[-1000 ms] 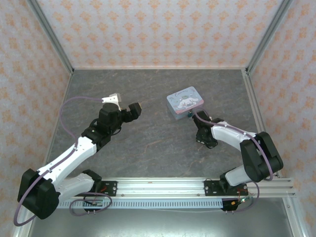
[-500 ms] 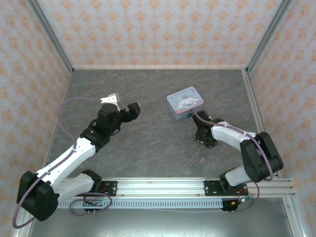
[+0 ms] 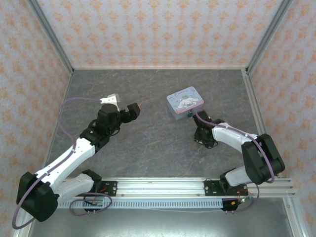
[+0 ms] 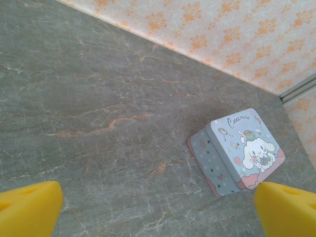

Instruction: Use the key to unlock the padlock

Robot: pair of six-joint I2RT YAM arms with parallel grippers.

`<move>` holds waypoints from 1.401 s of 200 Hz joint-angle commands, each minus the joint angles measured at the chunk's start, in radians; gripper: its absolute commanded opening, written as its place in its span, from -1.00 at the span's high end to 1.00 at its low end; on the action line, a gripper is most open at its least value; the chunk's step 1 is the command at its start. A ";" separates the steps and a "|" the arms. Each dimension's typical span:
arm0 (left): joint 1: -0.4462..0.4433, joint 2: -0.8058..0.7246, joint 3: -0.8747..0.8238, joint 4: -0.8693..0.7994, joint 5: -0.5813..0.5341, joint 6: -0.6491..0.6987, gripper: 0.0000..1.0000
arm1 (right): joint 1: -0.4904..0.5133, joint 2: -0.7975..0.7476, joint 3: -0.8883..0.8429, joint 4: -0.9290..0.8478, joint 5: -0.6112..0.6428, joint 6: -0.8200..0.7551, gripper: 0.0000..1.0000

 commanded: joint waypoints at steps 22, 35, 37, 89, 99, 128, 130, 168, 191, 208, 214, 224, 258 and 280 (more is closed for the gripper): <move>-0.006 -0.023 0.016 -0.019 -0.033 0.014 -1.00 | 0.013 -0.028 -0.017 0.022 -0.035 0.003 0.35; -0.006 -0.025 0.016 -0.019 -0.036 0.014 -1.00 | 0.016 -0.032 -0.015 0.023 -0.035 0.008 0.36; -0.006 -0.025 0.016 -0.019 -0.036 0.014 -1.00 | 0.017 -0.031 -0.015 0.023 -0.034 0.007 0.37; -0.005 -0.028 0.015 -0.022 -0.039 0.014 -1.00 | 0.031 -0.019 0.001 -0.001 -0.037 0.003 0.43; -0.006 -0.028 0.015 -0.022 -0.039 0.013 -1.00 | 0.042 -0.019 0.005 0.002 -0.040 0.003 0.42; -0.005 -0.026 0.016 -0.021 -0.039 0.011 -1.00 | 0.059 -0.007 0.017 0.011 -0.030 0.006 0.43; -0.005 -0.026 0.016 -0.022 -0.039 0.011 -1.00 | 0.060 -0.006 0.018 0.010 -0.027 0.006 0.43; -0.006 -0.029 0.018 -0.032 -0.042 0.013 -1.00 | 0.061 0.023 0.053 -0.058 0.034 -0.019 0.43; -0.006 -0.031 0.018 -0.032 -0.044 0.013 -1.00 | 0.061 0.023 0.067 -0.087 0.062 -0.034 0.44; -0.005 -0.030 0.018 -0.030 -0.043 0.011 -1.00 | 0.062 0.032 0.078 -0.103 0.075 -0.042 0.44; -0.006 -0.031 0.017 -0.030 -0.042 0.011 -1.00 | 0.062 0.038 0.082 -0.107 0.076 -0.045 0.44; -0.006 -0.031 0.018 -0.030 -0.042 0.011 -1.00 | 0.063 0.046 0.087 -0.109 0.073 -0.047 0.44; -0.006 -0.032 0.018 -0.033 -0.045 0.013 -1.00 | 0.072 0.069 0.097 -0.101 0.060 -0.052 0.44; -0.006 -0.034 0.019 -0.034 -0.046 0.014 -1.00 | 0.078 0.089 0.105 -0.100 0.058 -0.057 0.44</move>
